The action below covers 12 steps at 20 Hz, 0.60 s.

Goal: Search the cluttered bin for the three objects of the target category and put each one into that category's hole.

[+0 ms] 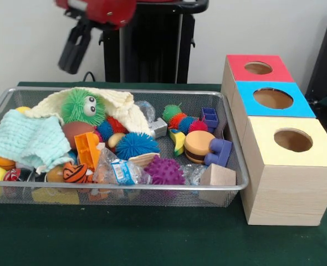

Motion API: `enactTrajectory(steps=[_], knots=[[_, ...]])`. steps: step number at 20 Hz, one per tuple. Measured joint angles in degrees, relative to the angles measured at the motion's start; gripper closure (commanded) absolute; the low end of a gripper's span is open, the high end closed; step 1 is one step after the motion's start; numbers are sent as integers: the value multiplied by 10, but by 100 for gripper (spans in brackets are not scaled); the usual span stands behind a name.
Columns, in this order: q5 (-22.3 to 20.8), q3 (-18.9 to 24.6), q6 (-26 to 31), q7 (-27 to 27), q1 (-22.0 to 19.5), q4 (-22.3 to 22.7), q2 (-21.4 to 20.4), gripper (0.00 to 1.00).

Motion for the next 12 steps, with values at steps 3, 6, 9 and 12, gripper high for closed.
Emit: enactTrajectory(steps=[3, 6, 9, 12], knots=[[-31, 19, -9, 0, -24, 22, -6, 100], [-58, 31, -10, 0, -32, 37, -9, 100], [-81, 48, -10, 0, -32, 49, -11, 100], [-94, 64, -9, 0, -32, 51, -11, 100]])
